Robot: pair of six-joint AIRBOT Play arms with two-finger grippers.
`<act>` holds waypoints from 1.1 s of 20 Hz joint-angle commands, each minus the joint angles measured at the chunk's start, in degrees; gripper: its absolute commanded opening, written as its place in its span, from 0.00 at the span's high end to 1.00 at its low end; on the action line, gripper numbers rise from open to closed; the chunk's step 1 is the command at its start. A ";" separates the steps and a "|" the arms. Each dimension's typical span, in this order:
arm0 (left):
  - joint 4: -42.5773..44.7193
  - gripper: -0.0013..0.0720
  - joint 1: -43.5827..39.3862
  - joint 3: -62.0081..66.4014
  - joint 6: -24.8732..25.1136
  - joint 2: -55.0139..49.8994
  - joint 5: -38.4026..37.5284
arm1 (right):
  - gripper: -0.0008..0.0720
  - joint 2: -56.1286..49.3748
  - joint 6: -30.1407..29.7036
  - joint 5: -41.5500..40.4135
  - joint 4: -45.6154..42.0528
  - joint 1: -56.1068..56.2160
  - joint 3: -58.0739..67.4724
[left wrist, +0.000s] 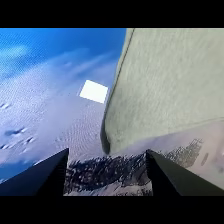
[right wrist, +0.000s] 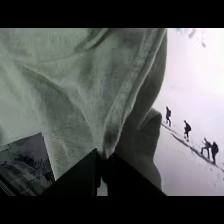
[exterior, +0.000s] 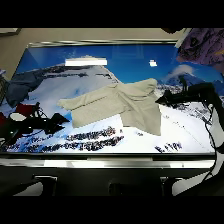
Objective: Fold the clothes and pants, and hang the long-sleeved shirts on hangers.
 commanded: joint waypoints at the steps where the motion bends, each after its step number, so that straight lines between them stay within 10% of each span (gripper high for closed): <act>1: -3.93 0.25 -4.20 -0.55 1.44 -3.91 3.34 | 0.94 1.27 1.20 -1.38 0.00 0.02 0.07; 8: -8.35 0.34 -5.86 -0.44 2.56 -7.98 6.78 | 0.94 2.38 1.20 -3.89 -0.07 0.02 0.07; 12: -10.12 0.96 -5.81 -0.13 5.62 -8.22 5.84 | 0.94 3.65 1.64 -4.90 0.00 0.02 0.04; 18: -10.32 0.96 -5.86 15.06 4.37 -5.86 2.25 | 0.94 11.32 3.26 3.04 -1.07 3.85 6.12; 22: 8.96 0.96 -5.86 42.82 -8.70 -4.02 -1.99 | 0.94 16.24 9.27 8.68 -10.60 7.96 25.11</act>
